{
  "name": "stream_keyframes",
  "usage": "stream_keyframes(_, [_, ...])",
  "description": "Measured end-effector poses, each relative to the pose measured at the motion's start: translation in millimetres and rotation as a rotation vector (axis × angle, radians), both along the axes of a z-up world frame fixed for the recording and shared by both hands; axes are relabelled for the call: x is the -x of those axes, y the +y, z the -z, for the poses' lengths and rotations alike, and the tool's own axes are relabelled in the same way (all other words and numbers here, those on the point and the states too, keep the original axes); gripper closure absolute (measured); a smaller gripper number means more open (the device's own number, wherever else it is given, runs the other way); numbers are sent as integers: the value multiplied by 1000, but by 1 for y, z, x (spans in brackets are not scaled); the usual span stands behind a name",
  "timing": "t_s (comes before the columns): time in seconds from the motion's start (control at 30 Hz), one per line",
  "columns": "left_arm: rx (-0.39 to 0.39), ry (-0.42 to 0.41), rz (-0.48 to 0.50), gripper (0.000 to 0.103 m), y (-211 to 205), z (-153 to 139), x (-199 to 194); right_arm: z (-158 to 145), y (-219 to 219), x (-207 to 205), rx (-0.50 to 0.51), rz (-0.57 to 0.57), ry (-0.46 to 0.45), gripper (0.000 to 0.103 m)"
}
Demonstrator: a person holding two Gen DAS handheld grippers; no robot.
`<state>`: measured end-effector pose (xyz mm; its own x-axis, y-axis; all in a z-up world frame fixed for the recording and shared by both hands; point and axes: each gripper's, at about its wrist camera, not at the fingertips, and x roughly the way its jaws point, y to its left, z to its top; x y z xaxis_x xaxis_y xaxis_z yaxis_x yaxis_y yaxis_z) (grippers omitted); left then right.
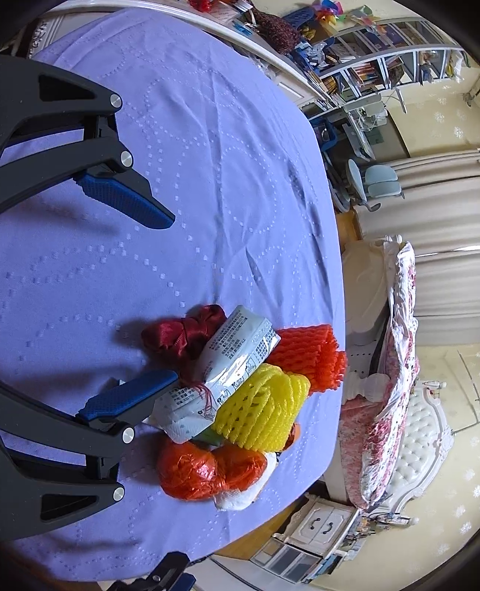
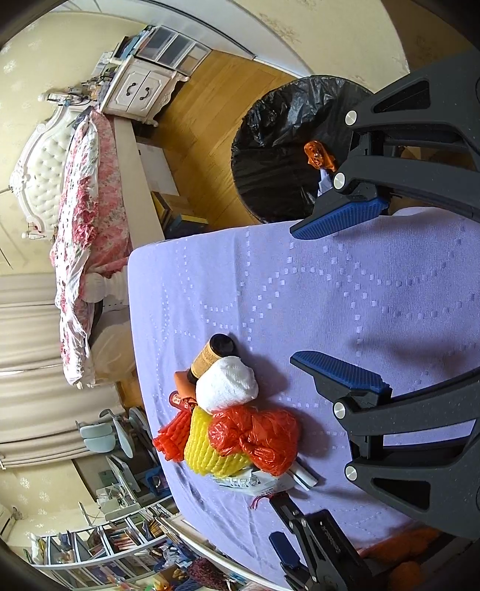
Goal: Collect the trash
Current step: 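Return both tools to the table and grasp the dark red ribbon with left tool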
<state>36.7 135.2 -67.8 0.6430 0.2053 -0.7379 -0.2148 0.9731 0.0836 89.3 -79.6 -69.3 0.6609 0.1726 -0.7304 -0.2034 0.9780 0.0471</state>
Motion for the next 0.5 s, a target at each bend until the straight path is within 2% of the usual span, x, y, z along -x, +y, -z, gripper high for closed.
stream_keyframes(0.23, [3, 30, 10, 24, 4, 5, -16, 2, -1, -2, -8, 1, 7, 42])
stream_keyframes(0.27, [6, 30, 11, 28, 4, 5, -18, 4, 0, -2, -10, -1, 12, 42])
stream_keyframes(0.33, [18, 41, 19, 39, 6, 7, -20, 4, 0, -3, -13, -3, 15, 42])
stream_keyframes(0.4, [45, 60, 31, 59, 8, 10, -22, 5, 2, -3, -12, -7, 15, 42])
stream_keyframes(0.5, [82, 46, 54, 77, 11, 10, -18, 6, 3, -3, -12, -10, 15, 42])
